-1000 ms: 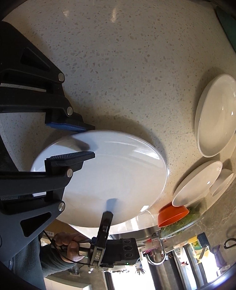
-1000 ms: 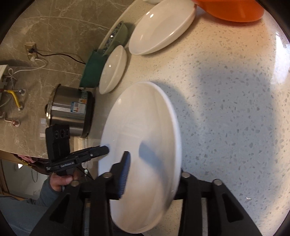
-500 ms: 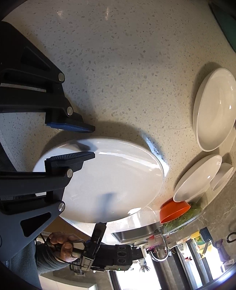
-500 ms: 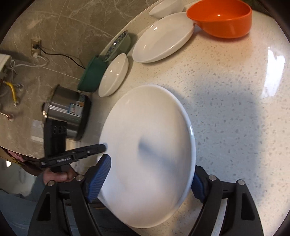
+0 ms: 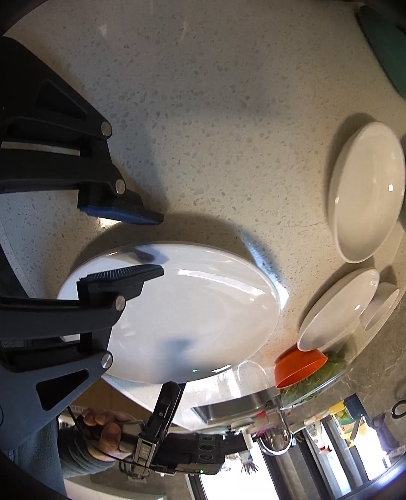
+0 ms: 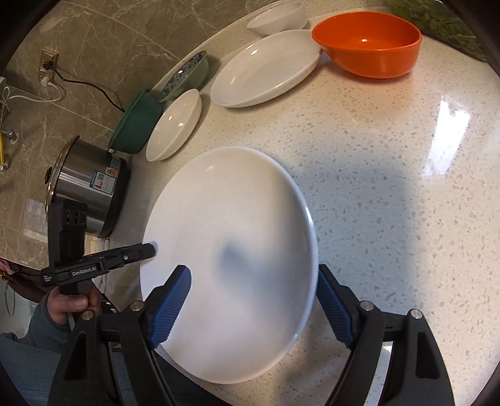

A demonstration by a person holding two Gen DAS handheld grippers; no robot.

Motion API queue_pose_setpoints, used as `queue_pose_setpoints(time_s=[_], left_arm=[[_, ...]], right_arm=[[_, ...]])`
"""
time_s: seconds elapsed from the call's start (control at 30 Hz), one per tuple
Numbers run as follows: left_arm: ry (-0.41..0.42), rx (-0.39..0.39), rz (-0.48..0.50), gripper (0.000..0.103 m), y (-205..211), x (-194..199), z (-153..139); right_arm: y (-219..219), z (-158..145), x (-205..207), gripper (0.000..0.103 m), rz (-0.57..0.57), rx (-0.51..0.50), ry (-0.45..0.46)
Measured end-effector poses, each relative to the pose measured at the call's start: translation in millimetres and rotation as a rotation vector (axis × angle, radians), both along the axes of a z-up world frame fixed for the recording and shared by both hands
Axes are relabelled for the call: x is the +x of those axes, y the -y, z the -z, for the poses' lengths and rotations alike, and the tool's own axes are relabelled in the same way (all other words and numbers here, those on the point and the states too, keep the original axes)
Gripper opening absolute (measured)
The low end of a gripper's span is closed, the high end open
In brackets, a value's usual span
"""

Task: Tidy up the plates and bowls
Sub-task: 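Lower the large white plate onto the counter and open both grippers, then close both grippers on opposite rims of the medium white plate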

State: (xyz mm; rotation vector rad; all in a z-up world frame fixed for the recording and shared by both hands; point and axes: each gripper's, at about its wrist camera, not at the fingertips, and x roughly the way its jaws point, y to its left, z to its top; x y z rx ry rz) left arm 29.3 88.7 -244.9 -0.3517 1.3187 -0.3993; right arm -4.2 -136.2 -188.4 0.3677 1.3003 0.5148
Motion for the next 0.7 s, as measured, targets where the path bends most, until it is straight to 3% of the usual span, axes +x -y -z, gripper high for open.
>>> queue_pose_setpoints(time_s=[0.07, 0.1, 0.17, 0.3, 0.47, 0.57, 0.7], left_arm=[[0.052, 0.019, -0.016, 0.034, 0, 1, -17], [0.07, 0.015, -0.023, 0.053, 0, 2, -23], [0.124, -0.011, -0.054, 0.074, 1, 10, -41], [0.207, -0.064, -0.101, 0.075, 12, 43, -77], [0.243, -0.005, -0.162, 0.075, 49, 95, -97], [0.202, 0.065, -0.197, 0.075, 78, 126, -85], [0.119, 0.115, -0.218, 0.075, 102, 151, -59]], right_arm=[[7, -9, -1, 0.082, 0.013, -0.011, 0.017], [11, -15, 0, 0.082, 0.021, -0.011, 0.027], [22, -34, 5, 0.082, 0.032, -0.009, 0.053], [37, -77, 41, 0.082, 0.002, 0.022, 0.101], [41, -123, 137, 0.08, -0.093, 0.037, 0.125], [39, -122, 207, 0.073, -0.134, -0.011, 0.087], [25, -94, 272, 0.064, -0.205, -0.129, 0.0]])
